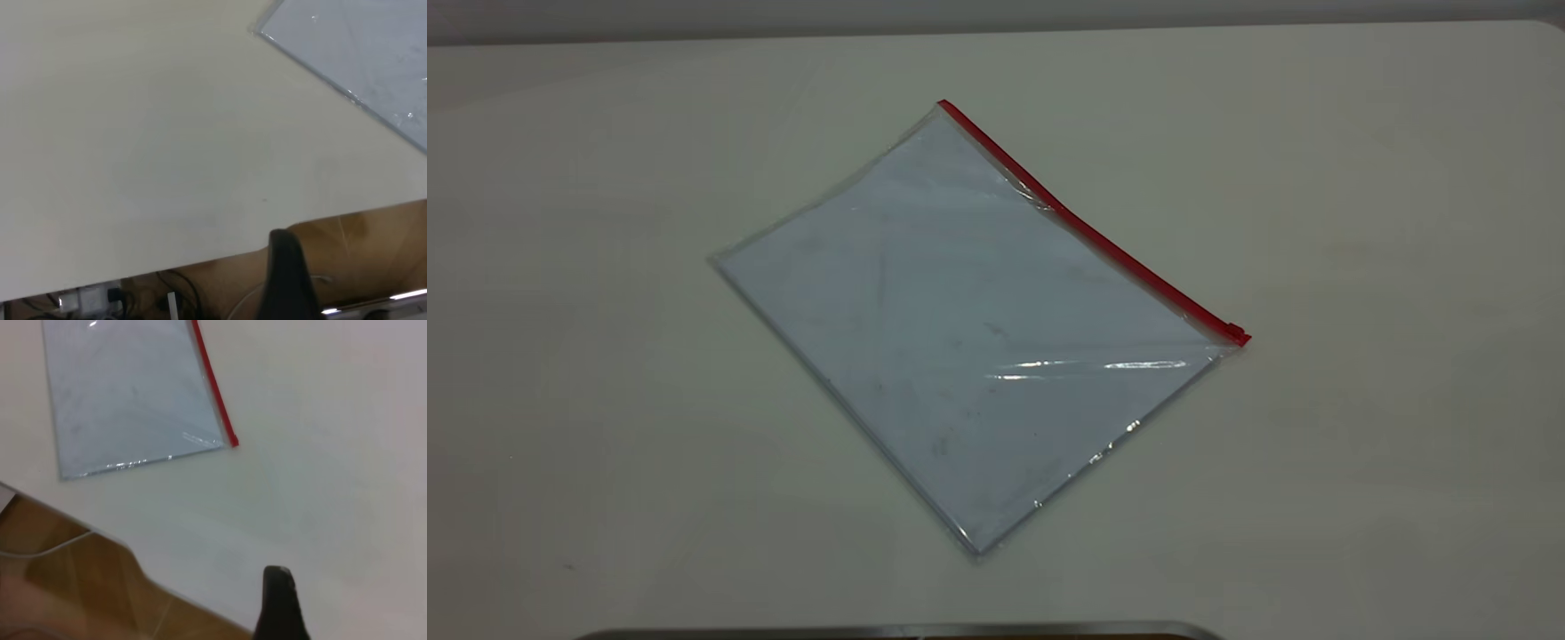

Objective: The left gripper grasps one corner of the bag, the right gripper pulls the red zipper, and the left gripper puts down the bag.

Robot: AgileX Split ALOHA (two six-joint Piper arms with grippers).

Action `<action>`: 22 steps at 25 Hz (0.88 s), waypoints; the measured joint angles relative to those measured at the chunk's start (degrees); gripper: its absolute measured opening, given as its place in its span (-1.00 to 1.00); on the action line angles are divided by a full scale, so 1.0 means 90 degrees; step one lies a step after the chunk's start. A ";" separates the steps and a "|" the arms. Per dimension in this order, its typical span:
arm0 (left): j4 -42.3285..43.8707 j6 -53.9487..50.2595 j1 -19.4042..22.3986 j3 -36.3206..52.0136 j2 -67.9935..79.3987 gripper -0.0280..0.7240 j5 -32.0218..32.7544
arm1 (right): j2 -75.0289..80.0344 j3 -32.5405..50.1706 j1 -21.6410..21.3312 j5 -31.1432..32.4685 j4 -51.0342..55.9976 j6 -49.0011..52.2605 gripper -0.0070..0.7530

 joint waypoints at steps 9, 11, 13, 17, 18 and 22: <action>-0.0147 0.0072 0.0000 0.0887 -0.0728 0.64 -0.0032 | -0.0579 0.0329 0.0000 -0.0250 -0.0012 -0.0007 0.55; -0.0155 0.0173 0.0000 0.1068 -0.0778 0.64 -0.0049 | -0.0579 0.0329 0.0000 -0.0250 -0.0012 -0.0007 0.55; -0.0160 0.0219 0.0000 0.1272 -0.0789 0.64 -0.0115 | -0.0579 0.0329 0.0000 -0.0250 -0.0019 -0.0007 0.55; -0.0168 0.0240 0.0000 0.1645 -0.0789 0.64 -0.0168 | -0.0579 0.0329 0.0000 -0.0250 -0.0019 -0.0007 0.55; -0.0162 0.0240 0.0000 0.1677 -0.0789 0.64 -0.0200 | -0.0579 0.0329 0.0000 -0.0250 -0.0019 -0.0007 0.55; -0.0162 0.0240 0.0000 0.1708 -0.0789 0.64 -0.0256 | -0.0579 0.0329 0.0000 -0.0250 -0.0013 -0.0007 0.54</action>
